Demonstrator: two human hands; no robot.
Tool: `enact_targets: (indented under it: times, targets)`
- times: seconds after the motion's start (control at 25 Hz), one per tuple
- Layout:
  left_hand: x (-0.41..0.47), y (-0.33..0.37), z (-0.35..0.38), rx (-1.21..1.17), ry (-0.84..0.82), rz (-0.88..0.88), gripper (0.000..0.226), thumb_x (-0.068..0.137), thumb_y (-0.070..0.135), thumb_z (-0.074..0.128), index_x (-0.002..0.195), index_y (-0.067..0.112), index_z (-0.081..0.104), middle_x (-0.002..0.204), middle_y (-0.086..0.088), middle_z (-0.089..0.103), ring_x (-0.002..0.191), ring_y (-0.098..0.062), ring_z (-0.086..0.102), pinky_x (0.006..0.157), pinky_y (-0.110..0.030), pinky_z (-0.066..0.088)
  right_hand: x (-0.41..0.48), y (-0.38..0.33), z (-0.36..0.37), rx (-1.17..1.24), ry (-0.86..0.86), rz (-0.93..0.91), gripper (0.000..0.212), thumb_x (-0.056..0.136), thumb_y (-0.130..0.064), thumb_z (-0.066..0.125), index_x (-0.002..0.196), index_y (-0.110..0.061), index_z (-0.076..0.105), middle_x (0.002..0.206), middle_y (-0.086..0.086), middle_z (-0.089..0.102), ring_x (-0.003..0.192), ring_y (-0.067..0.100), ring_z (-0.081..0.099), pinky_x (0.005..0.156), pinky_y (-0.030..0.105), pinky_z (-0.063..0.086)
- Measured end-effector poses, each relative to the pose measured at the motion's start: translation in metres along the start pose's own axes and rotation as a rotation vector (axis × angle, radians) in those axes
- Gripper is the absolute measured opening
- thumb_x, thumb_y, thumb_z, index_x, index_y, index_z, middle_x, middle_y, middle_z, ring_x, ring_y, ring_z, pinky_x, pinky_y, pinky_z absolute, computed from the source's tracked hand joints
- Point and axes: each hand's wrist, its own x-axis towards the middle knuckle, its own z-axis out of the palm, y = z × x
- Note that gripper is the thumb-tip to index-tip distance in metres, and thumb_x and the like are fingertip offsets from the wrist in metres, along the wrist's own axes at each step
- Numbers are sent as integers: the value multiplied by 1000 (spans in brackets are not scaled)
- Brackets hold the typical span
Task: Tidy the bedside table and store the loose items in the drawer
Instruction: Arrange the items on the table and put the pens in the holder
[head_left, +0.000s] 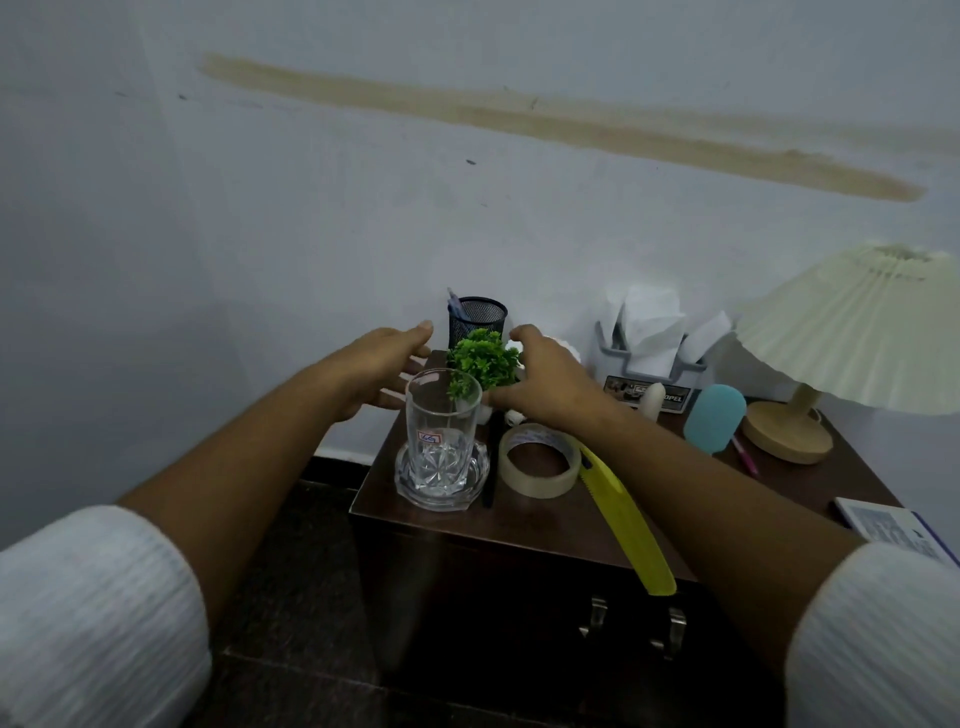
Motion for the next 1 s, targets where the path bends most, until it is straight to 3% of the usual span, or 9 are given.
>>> enact_targets:
  times: [0.08, 0.16, 0.32, 0.4, 0.56, 0.68, 1.0]
  targets:
    - [16, -3, 3, -2, -61, -46, 62, 98, 65, 40, 120, 12, 62, 116, -10, 68, 101, -26, 68, 83, -39, 54, 18, 4, 11, -67, -24, -21, 91, 69, -44, 87, 141, -15, 38, 127, 10, 57, 110, 27, 59, 88, 39, 53]
    - [29, -6, 7, -86, -124, -77, 66, 95, 70, 40, 117, 11, 63, 117, -13, 71, 96, -25, 72, 84, -41, 56, 30, 6, 18, -86, -58, -13, 87, 67, -49, 86, 134, -16, 41, 123, 10, 59, 109, 28, 61, 89, 46, 55]
    - [37, -5, 14, -182, -189, -66, 66, 95, 70, 38, 111, 11, 62, 113, -10, 72, 80, -18, 76, 70, -35, 59, 37, 7, 24, -19, -55, -25, 69, 75, -44, 83, 126, -15, 47, 118, 7, 64, 105, 25, 62, 86, 41, 54]
    - [39, -2, 13, -156, -203, -29, 68, 93, 72, 37, 112, 12, 62, 113, -10, 73, 91, -19, 76, 75, -36, 61, 38, 3, 20, 34, -6, -25, 60, 77, -41, 82, 122, -16, 52, 113, 5, 65, 99, 22, 62, 80, 37, 53]
    - [39, 18, 4, -144, -220, 69, 82, 90, 78, 36, 133, 12, 58, 122, -11, 71, 109, -24, 71, 101, -48, 52, 44, -12, -13, 108, 36, 10, 49, 74, -28, 86, 112, -16, 56, 102, 4, 61, 87, 20, 62, 68, 38, 61]
    - [39, 45, 1, -172, -252, 149, 81, 91, 77, 35, 139, 14, 54, 126, -9, 70, 112, -23, 70, 98, -46, 54, 53, -19, -44, 172, 93, 50, 43, 74, -19, 86, 107, -14, 59, 99, 10, 62, 82, 26, 68, 58, 42, 63]
    - [80, 78, 39, -130, -391, 122, 102, 82, 84, 41, 150, 8, 41, 141, -13, 58, 125, -27, 60, 99, -45, 54, 71, 17, -62, 68, 222, 146, 23, 79, -5, 71, 100, -8, 62, 92, 12, 64, 79, 32, 71, 61, 48, 63]
